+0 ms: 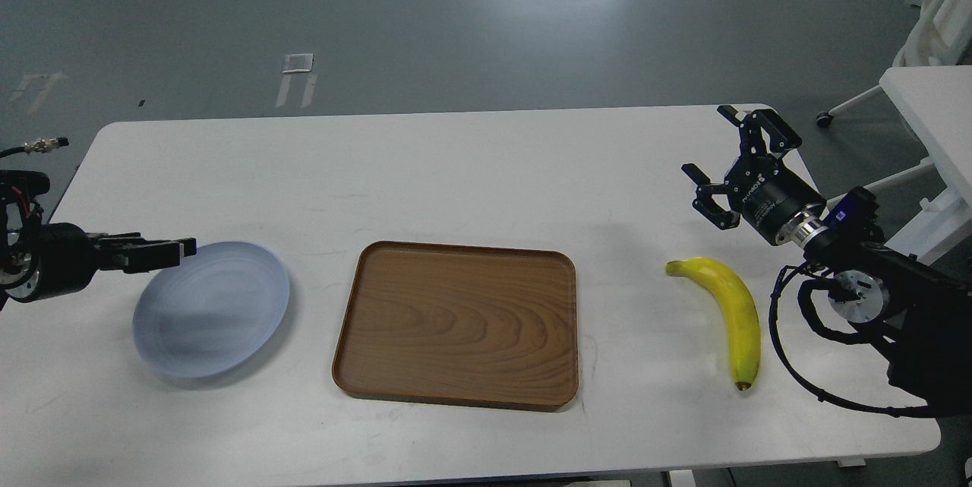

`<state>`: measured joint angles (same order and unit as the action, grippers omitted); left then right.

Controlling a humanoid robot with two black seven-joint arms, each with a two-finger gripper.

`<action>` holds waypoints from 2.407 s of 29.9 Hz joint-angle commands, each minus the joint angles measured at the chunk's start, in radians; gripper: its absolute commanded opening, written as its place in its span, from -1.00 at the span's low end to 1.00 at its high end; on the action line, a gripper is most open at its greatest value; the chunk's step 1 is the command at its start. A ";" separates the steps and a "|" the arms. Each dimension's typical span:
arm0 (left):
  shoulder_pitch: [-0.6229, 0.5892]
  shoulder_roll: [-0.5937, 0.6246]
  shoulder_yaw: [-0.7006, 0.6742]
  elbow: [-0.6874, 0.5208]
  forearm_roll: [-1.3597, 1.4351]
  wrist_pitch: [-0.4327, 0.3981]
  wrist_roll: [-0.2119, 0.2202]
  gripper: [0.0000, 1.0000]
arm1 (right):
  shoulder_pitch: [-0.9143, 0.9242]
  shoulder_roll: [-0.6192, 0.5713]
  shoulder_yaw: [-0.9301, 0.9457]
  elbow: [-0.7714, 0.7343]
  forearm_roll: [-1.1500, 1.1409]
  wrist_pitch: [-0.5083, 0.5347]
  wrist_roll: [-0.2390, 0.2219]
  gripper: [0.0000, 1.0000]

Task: Place banana on plate with both arms
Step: 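Lower the left gripper to the edge of the light blue plate and grasp it, then lift the plate with the left gripper and carry it over the wooden tray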

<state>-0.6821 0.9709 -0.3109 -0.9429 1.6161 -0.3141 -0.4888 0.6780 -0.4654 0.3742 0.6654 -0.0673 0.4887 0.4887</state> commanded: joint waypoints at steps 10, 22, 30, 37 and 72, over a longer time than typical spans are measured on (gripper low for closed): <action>0.093 -0.011 0.107 0.108 -0.125 0.066 0.000 0.85 | 0.003 0.008 0.002 -0.001 0.000 0.000 0.000 1.00; 0.095 -0.031 0.128 0.111 -0.125 0.067 0.000 -0.18 | 0.003 0.011 0.002 -0.004 0.000 0.000 0.000 1.00; 0.095 -0.029 0.130 0.110 -0.124 0.067 0.000 -1.00 | 0.003 0.013 0.002 -0.004 0.000 0.000 0.000 1.00; 0.078 -0.025 0.127 0.107 -0.127 0.066 0.000 -1.00 | 0.003 0.013 0.002 -0.004 0.000 0.000 0.000 1.00; -0.361 -0.440 0.202 -0.102 0.108 -0.175 0.000 -1.00 | 0.002 0.011 -0.003 -0.010 -0.002 0.000 0.000 1.00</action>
<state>-1.0269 0.5894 -0.1383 -1.0865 1.7232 -0.4887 -0.4891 0.6798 -0.4540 0.3701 0.6554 -0.0688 0.4887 0.4887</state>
